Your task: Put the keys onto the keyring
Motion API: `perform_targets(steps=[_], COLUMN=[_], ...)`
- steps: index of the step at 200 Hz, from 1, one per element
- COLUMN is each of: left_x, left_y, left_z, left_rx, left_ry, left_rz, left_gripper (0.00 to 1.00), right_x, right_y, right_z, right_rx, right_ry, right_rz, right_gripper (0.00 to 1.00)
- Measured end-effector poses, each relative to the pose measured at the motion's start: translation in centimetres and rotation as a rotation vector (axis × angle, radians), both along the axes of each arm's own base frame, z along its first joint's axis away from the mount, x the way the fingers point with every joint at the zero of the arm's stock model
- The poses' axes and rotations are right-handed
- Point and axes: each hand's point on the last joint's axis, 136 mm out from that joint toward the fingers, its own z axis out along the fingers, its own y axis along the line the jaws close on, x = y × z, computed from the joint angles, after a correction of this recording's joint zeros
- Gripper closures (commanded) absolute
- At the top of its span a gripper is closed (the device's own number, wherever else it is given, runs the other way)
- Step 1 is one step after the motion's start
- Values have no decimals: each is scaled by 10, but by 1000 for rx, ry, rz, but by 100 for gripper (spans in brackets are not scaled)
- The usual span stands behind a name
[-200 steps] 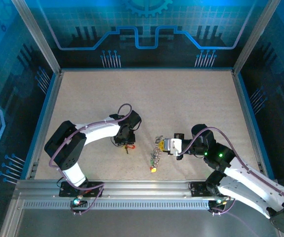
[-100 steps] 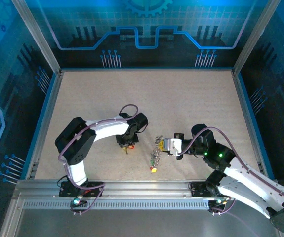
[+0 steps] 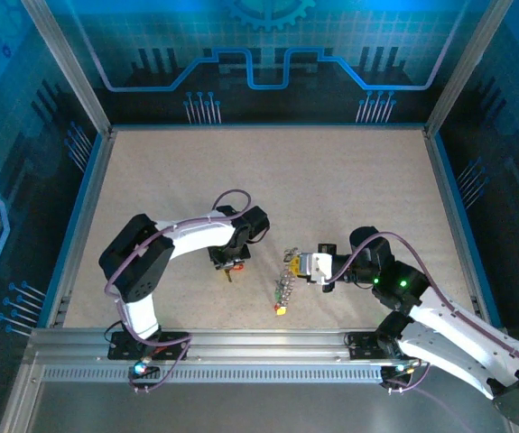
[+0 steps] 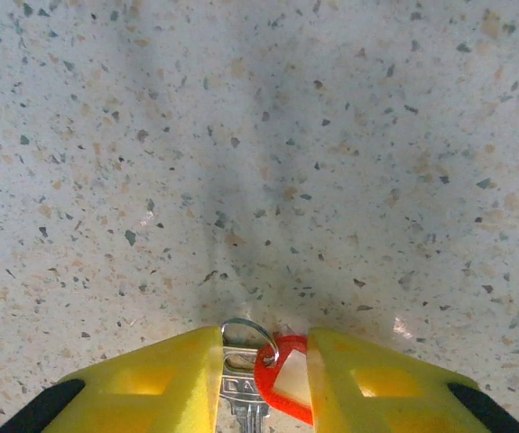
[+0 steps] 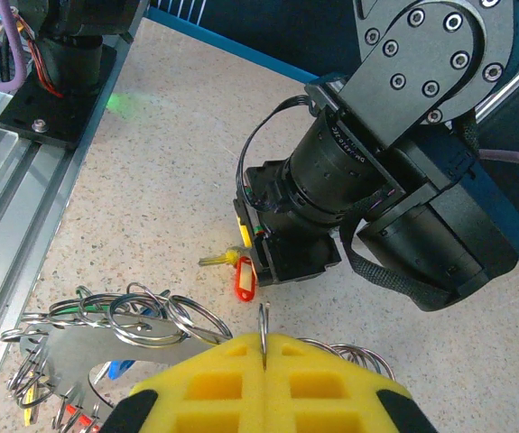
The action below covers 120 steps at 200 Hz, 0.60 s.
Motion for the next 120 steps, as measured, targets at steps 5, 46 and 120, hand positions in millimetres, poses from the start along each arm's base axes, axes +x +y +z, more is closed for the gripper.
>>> perform_targets(steps=[5,46,120], left_x=[0,3,-3], left_y=[0,2,7], left_z=[0,0,-8], left_rx=[0,-8,-7], left_ry=[-1,-14,-17], left_rz=[5,60,123], left_gripper=[69,71,78], right_x=[0,0,0], right_y=[0,0,0], right_z=[0,0,0], right_rx=[0,0,0], right_ry=[0,0,0], right_rz=[0,0,0], right_gripper=[100,100,100])
